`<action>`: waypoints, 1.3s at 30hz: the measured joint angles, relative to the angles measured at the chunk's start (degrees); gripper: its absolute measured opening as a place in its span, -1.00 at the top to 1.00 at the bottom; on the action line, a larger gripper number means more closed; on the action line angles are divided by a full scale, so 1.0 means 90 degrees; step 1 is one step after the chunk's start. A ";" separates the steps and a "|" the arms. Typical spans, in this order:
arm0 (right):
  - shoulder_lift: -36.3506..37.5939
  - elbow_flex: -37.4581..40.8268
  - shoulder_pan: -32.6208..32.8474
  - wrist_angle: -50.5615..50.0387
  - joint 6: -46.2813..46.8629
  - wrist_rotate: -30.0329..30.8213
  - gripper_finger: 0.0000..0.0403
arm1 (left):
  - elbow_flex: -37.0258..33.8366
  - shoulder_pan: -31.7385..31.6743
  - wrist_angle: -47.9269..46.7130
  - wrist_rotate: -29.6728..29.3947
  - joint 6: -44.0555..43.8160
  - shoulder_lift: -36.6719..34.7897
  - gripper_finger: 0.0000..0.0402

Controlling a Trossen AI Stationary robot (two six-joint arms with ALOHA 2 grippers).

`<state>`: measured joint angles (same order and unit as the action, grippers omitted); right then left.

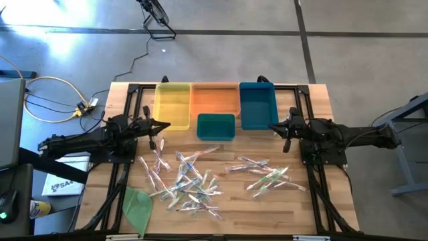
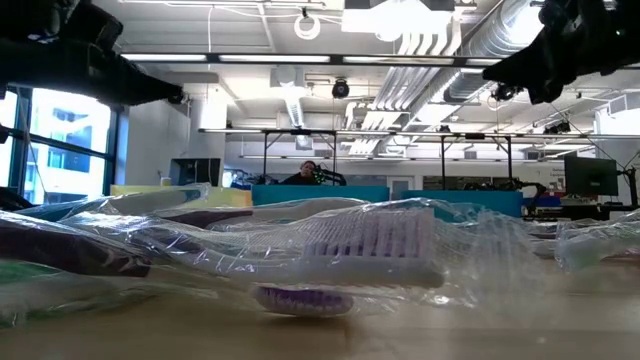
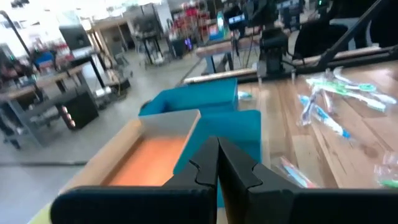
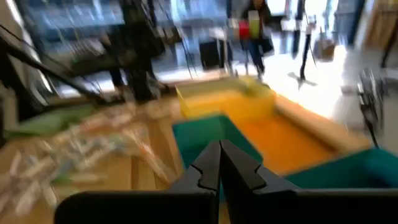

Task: Pick & Place Toothbrushes
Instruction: Put the purple toothbrush into the blue bin

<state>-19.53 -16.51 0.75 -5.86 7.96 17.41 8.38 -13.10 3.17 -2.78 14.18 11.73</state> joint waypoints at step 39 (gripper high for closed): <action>-0.3200 -0.3169 0.0000 -0.0804 0.1615 0.0522 0.99 | 0.3395 0.0002 -0.1422 0.0589 0.0565 0.2633 1.00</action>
<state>-48.32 -45.04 0.75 -13.10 22.49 22.11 38.94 -13.08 -9.63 2.52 19.27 35.42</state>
